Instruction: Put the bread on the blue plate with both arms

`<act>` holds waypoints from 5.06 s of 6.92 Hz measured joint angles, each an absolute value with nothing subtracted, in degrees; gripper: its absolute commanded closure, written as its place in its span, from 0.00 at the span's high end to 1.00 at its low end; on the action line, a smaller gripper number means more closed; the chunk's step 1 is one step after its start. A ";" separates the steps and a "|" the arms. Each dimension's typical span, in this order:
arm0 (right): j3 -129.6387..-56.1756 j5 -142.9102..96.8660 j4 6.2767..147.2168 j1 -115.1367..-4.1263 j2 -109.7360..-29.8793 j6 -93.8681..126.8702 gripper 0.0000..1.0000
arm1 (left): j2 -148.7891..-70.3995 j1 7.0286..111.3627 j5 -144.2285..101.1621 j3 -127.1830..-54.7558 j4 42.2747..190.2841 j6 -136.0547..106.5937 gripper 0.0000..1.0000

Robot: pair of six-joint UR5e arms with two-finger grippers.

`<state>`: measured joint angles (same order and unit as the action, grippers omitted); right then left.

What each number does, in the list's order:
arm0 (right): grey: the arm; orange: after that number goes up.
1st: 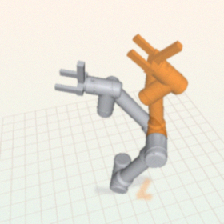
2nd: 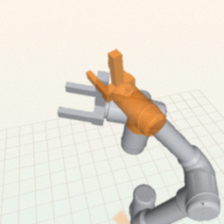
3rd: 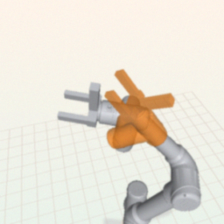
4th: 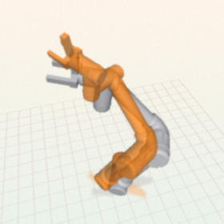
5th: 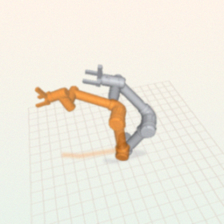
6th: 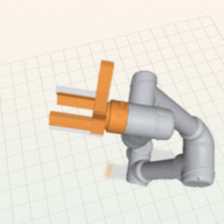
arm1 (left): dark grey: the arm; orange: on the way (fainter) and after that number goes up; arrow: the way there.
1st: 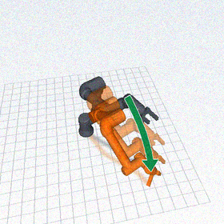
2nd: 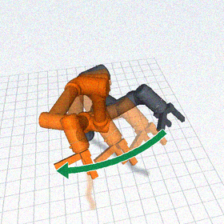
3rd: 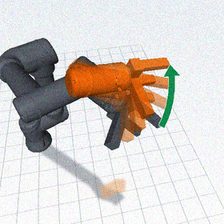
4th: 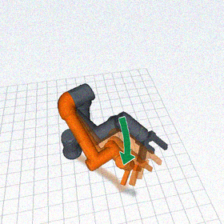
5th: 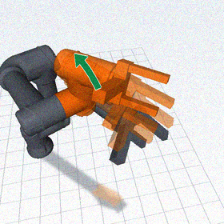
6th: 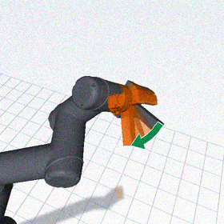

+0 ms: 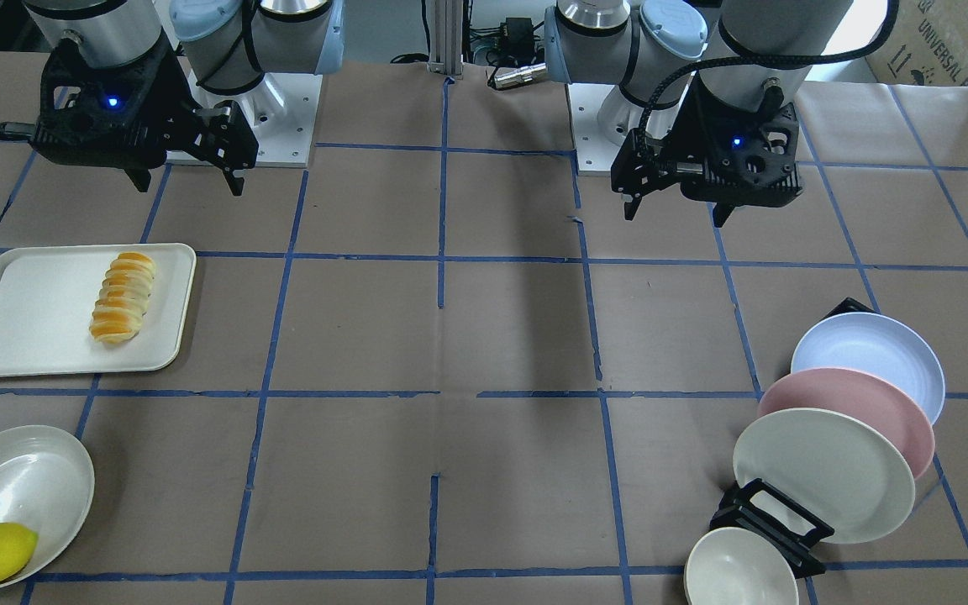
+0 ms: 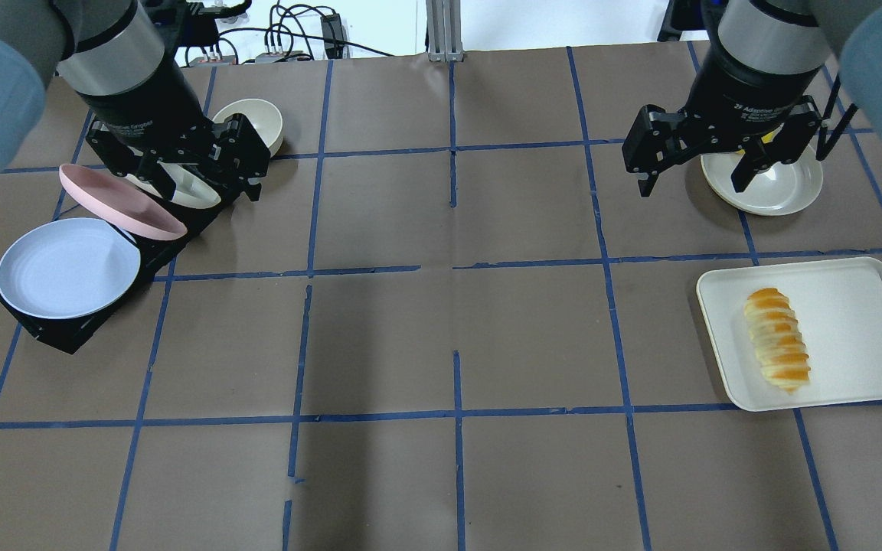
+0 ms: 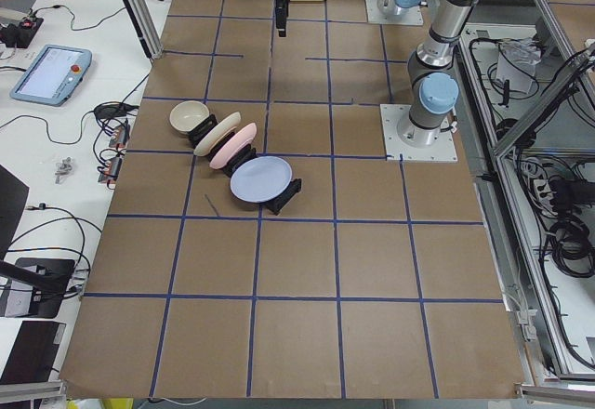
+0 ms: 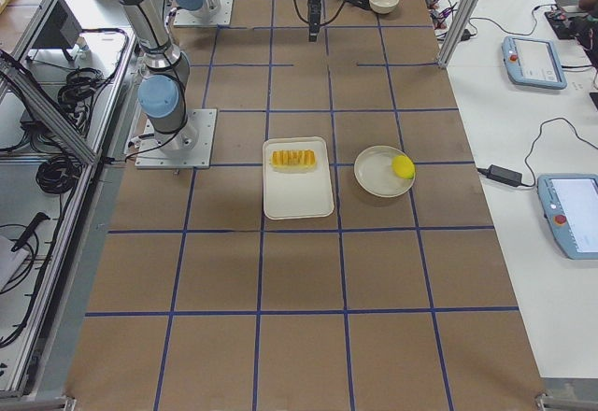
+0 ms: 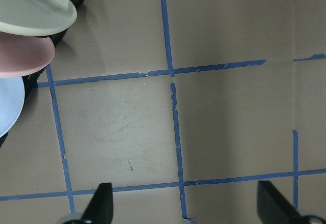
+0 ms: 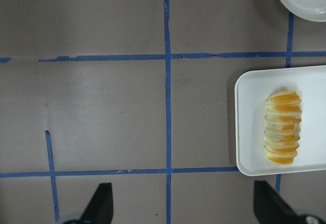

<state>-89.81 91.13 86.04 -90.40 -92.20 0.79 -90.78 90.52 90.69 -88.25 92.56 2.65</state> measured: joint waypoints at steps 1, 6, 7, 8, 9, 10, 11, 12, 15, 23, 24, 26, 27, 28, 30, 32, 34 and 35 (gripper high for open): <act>-89.82 91.14 86.06 -90.42 -92.20 0.81 0.97 | -90.81 90.47 90.72 -88.33 92.63 2.57 1.00; -89.09 91.14 84.68 -90.39 -92.12 1.94 1.00 | -91.88 73.91 91.02 -89.55 92.96 22.50 1.00; -89.05 91.10 83.92 -90.23 -91.94 2.05 0.95 | -93.06 67.56 91.06 -88.98 93.15 30.25 1.00; -89.50 90.82 84.25 -89.56 -91.48 1.72 0.93 | -94.44 61.57 91.02 -88.33 93.14 37.33 1.00; -90.55 90.44 86.52 -87.78 -90.47 -0.33 0.90 | -96.27 56.38 90.82 -87.68 92.83 43.22 1.00; -92.29 90.25 89.79 -84.98 -89.38 -4.36 0.86 | -98.92 52.19 90.60 -86.37 92.29 48.27 1.00; -95.45 90.20 93.71 -80.81 -88.90 -11.01 0.85 | -102.84 49.09 90.23 -83.95 91.72 52.35 1.00; -99.67 90.38 98.41 -76.64 -88.82 -17.17 0.85 | -108.02 47.44 89.74 -80.28 91.41 55.07 1.00; -112.32 90.81 110.25 -67.58 -88.94 -22.31 0.85 | -122.71 46.99 87.94 -70.88 91.00 57.45 0.98; -123.04 91.35 129.64 -61.59 -78.38 -22.75 0.87 | -130.09 49.53 86.81 -69.69 88.53 57.05 0.11; -123.12 92.56 129.08 -61.49 -78.53 -22.88 0.86 | -129.58 49.55 86.85 -69.59 88.84 57.02 0.11; -123.73 93.76 127.89 -61.44 -78.64 -22.97 0.86 | -127.45 49.57 87.00 -69.58 91.66 56.84 0.11; -124.16 93.86 127.71 -61.44 -78.66 -23.02 0.86 | -125.17 49.57 87.11 -70.07 94.36 56.80 0.11; -124.35 93.92 127.65 -61.44 -78.67 -23.08 0.81 | -121.95 49.58 87.34 -71.16 97.35 56.67 0.11; -124.44 93.97 127.62 -61.44 -78.66 -23.50 0.28 | -114.94 49.59 88.16 -75.71 100.94 55.15 0.12; -124.42 94.25 127.66 -61.49 -78.66 -26.06 0.02 | -105.50 50.29 88.01 -85.00 101.31 49.71 0.12; -124.29 94.66 127.77 -61.52 -78.90 -28.25 0.02 | -97.29 56.99 87.62 -92.62 100.78 41.33 0.12; -123.65 94.55 127.28 -61.57 -80.21 -28.48 0.02 | -95.35 61.84 87.38 -94.15 100.72 36.18 0.12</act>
